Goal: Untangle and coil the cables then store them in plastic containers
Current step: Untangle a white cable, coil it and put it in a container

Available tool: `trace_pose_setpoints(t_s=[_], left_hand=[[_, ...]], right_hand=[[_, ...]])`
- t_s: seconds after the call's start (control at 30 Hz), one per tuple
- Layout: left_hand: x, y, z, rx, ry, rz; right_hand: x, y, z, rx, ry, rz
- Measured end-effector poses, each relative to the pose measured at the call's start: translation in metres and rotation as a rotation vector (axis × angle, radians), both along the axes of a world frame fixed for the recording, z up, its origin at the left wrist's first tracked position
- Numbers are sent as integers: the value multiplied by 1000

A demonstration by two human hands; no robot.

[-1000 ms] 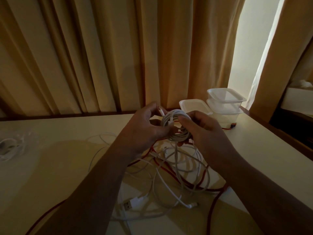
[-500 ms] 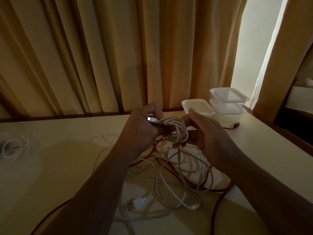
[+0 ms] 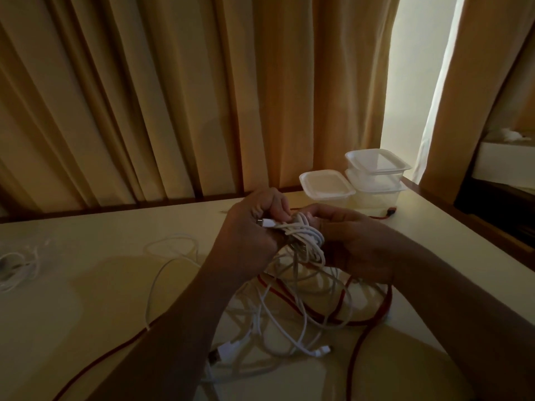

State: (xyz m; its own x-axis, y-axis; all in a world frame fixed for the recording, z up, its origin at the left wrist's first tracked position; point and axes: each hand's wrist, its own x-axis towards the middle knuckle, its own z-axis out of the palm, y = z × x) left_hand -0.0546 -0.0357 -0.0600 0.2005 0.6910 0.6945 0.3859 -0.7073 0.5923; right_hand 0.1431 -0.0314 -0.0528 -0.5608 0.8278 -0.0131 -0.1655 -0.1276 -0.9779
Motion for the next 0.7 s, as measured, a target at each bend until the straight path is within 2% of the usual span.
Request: trace_pose_setpoints(t_s=[0.2, 0.37, 0.5, 0.6, 0.7], left_hand=[[0, -1, 3, -142, -10, -146], [-3, -5, 6, -80, 135, -91], [-2, -6, 7, -47, 188, -93], [-3, -6, 8, -119, 121, -133], [-8, -5, 7, -162, 92, -152]], right_hand=[[0, 2, 5, 56, -173, -112], [0, -1, 7, -44, -288, -93], [4, 0, 9, -66, -278, -62], [2, 1, 9, -134, -200, -56], [-2, 6, 7, -143, -183, -183]])
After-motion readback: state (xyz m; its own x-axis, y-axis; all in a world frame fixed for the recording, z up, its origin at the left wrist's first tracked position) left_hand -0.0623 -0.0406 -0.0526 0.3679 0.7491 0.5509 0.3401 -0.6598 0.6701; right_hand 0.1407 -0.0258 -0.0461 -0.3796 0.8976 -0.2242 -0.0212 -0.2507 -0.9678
